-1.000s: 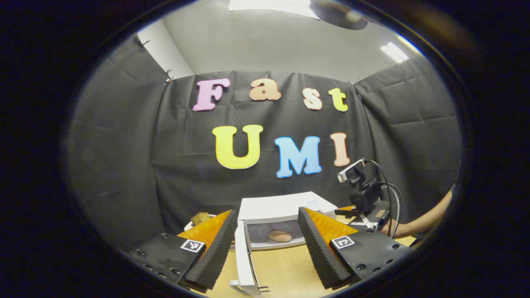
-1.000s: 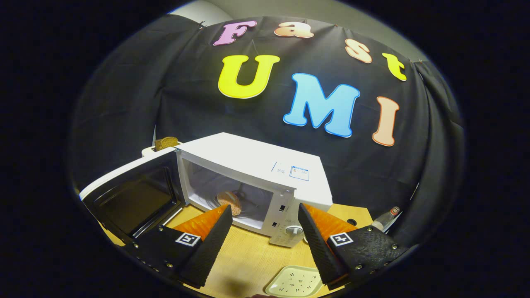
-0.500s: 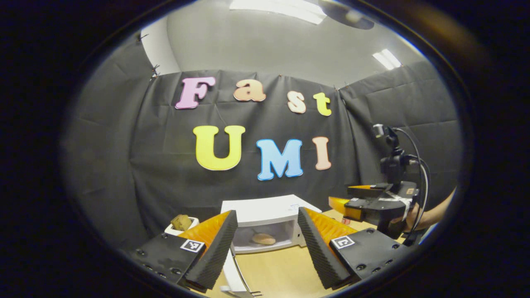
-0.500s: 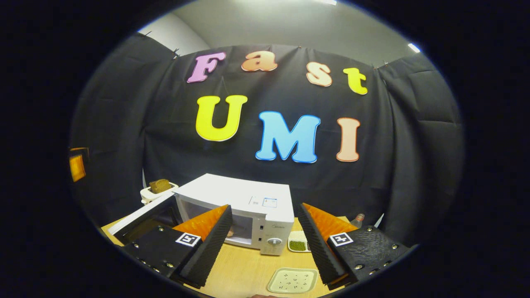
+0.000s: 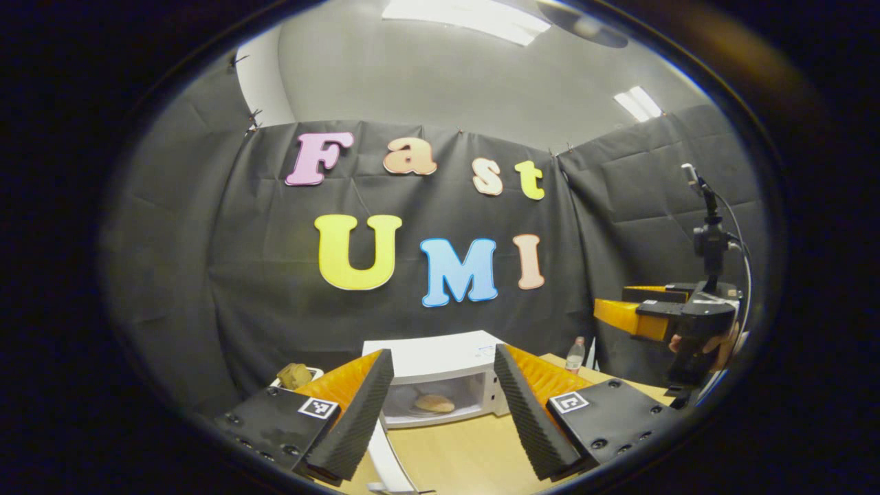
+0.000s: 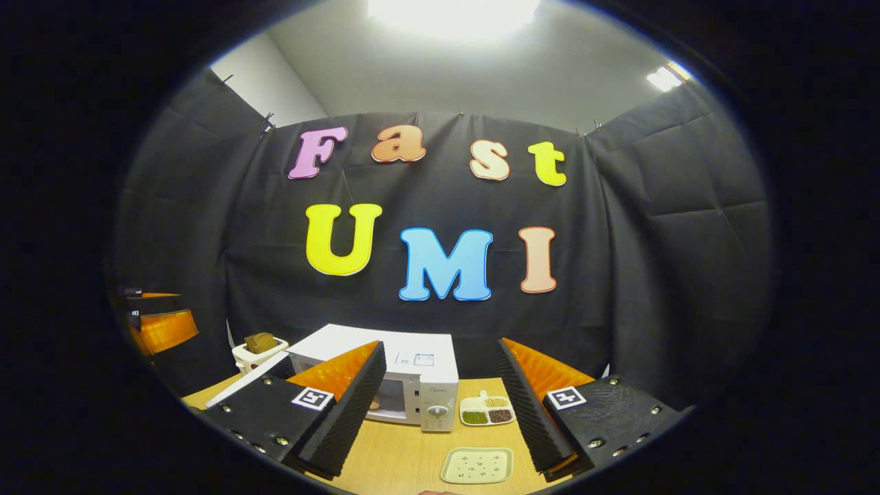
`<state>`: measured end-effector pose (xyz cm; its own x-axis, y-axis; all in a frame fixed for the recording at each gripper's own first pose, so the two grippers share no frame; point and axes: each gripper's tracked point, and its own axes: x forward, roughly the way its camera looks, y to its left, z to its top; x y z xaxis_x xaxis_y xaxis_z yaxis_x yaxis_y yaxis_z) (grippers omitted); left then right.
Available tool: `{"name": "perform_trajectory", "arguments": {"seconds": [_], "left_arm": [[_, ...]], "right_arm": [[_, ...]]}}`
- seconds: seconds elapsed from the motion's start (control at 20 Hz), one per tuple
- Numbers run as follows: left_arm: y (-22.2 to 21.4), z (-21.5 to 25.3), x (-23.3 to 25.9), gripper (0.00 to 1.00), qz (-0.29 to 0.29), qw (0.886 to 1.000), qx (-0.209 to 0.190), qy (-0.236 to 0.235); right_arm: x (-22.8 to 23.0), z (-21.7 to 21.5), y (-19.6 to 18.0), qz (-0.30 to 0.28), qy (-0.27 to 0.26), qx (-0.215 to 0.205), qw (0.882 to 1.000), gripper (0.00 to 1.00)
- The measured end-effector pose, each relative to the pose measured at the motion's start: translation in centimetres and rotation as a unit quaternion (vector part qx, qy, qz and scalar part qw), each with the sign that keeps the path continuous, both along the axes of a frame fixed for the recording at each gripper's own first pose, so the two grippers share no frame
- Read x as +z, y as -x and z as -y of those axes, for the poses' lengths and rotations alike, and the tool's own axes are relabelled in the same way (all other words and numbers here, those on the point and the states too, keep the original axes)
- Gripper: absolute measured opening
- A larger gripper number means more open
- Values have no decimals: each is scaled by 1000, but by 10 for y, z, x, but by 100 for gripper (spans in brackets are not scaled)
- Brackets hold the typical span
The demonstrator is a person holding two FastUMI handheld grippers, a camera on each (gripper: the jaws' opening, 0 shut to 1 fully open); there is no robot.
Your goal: Open the microwave oven with the left hand, put the food in, and close the microwave oven.
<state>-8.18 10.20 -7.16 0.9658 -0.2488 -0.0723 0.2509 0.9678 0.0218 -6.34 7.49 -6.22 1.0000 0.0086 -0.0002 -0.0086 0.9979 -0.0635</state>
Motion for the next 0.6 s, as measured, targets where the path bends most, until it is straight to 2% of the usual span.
{"name": "perform_trajectory", "arguments": {"seconds": [0.25,0.3,0.4,0.55,0.6], "left_arm": [[11,-14,-16,97,-16,1000,13,-15],[14,-14,-20,100,-23,1000,8,-11],[16,-22,-28,92,-31,999,17,-7],[22,-58,-37,7,-39,997,64,2],[23,-59,-46,7,-52,997,56,15]], "right_arm": [[9,-10,8,20,-5,8,1000,97],[7,-12,8,17,-5,10,1000,97],[-1,-13,9,8,-3,13,1000,97],[-6,-16,8,-4,-4,16,1000,97],[-7,-16,7,-6,-5,16,1000,97]]}}
